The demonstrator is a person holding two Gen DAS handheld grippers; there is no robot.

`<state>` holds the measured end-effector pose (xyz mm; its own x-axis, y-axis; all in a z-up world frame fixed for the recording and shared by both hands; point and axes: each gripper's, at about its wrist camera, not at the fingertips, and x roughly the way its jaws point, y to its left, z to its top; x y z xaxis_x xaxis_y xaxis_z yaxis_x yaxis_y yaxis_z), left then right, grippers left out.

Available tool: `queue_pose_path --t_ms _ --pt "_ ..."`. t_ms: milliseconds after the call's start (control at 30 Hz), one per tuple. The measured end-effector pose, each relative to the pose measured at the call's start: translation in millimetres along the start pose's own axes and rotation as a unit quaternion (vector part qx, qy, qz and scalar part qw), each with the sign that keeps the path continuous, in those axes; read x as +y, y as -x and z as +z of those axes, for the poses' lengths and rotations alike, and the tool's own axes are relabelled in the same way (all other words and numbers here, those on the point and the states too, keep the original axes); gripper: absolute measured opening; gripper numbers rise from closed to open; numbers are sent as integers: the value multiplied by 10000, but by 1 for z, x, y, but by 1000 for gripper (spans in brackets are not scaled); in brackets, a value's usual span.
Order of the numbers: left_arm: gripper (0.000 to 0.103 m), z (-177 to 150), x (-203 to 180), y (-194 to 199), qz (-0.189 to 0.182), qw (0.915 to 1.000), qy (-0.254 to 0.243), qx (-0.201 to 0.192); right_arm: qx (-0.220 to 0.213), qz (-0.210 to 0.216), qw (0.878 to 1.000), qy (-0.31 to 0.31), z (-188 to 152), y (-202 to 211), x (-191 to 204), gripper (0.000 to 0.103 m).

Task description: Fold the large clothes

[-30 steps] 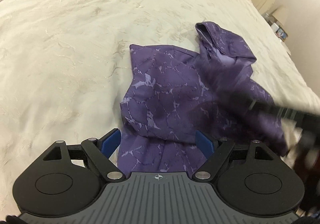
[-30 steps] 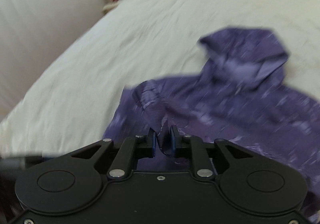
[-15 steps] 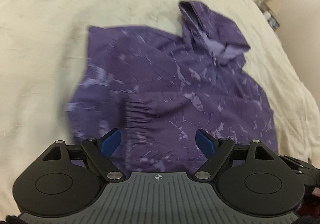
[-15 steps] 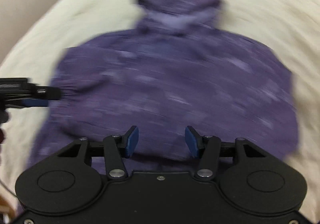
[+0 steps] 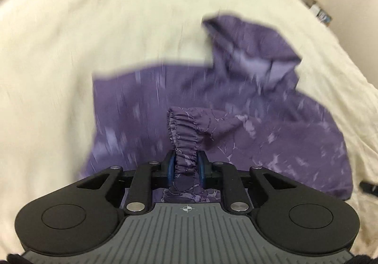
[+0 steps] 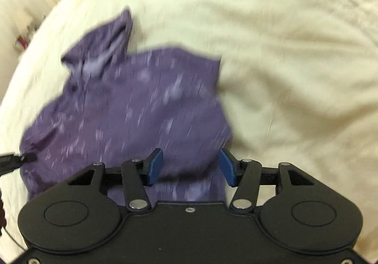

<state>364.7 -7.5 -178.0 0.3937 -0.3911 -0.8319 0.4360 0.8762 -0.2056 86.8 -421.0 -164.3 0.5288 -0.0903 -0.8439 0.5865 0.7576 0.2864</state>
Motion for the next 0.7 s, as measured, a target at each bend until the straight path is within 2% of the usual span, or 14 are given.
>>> queue_pose_path --t_ms 100,200,300,400,433,500,567,633,700 --pt "19 8 5 6 135 9998 -11 -173 -169 21 9995 -258 26 -8 -11 61" --pt "19 9 11 -2 73 9999 105 35 -190 18 9992 -352 50 -27 -19 61" --pt "19 6 8 -9 93 9998 85 168 -29 -96 9998 -197 66 -58 -16 59" --pt "19 4 9 -12 82 9996 110 253 82 -152 9993 -342 76 -76 -22 48" --pt "19 4 10 -12 68 9996 117 260 101 -130 9989 -448 79 -81 -25 41" --pt "19 3 12 -14 24 9995 135 298 228 -48 9980 -584 86 -91 -30 12" --pt "19 3 14 -17 15 9992 148 358 375 44 9984 -414 98 -101 -26 9" --pt "20 2 15 -20 25 9992 128 387 224 -166 9996 -35 114 -103 -18 4" --pt "21 1 16 -24 82 9988 103 463 151 -339 9993 4 129 -107 -19 4"
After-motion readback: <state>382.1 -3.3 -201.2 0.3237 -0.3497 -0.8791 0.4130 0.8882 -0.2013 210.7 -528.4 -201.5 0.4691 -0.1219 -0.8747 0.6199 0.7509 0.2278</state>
